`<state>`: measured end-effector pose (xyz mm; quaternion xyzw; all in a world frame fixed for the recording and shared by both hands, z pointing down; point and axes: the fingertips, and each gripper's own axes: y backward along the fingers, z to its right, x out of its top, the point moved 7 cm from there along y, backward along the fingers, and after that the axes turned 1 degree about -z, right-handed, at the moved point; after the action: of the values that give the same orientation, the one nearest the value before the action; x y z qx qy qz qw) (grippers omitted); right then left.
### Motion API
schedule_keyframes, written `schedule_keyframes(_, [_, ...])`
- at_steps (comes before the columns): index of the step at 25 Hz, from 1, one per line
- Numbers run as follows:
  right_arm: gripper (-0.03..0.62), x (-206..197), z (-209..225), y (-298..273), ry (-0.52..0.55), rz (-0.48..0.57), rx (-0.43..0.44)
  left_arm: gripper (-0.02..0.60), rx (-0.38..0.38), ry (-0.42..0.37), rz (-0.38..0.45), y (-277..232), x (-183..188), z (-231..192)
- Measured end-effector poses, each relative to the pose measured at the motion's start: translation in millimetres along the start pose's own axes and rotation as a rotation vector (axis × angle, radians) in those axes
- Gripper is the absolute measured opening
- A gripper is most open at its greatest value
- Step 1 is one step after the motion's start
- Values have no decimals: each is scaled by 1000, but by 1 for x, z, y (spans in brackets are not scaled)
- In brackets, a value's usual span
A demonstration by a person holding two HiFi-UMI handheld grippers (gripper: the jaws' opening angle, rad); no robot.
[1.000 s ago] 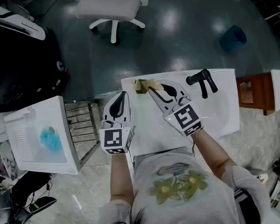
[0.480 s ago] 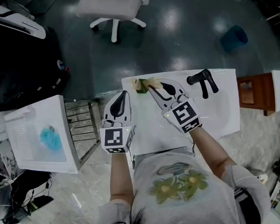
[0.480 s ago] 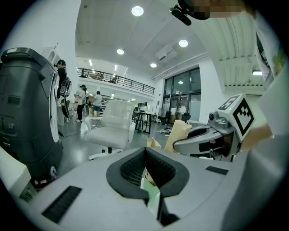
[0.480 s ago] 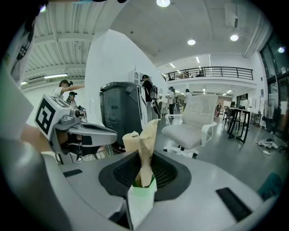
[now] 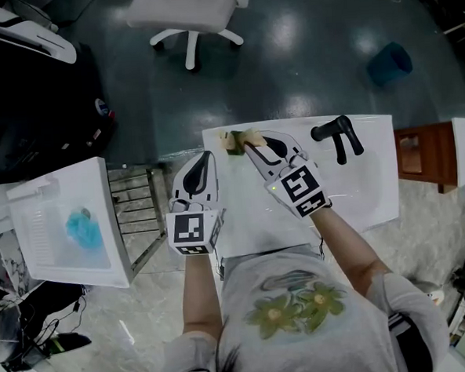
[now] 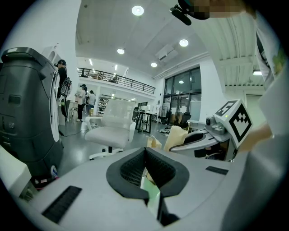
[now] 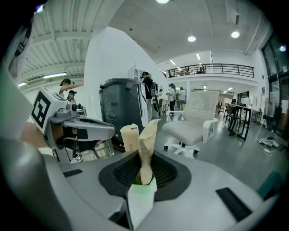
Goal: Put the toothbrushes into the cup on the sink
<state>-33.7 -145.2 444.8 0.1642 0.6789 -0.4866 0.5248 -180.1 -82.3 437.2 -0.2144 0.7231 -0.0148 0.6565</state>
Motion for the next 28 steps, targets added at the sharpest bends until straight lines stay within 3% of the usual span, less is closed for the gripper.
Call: schedule_keyframes(28, [91,-22,2,-13,-28,-54,28,18,-4,13,-5,0,-3,5])
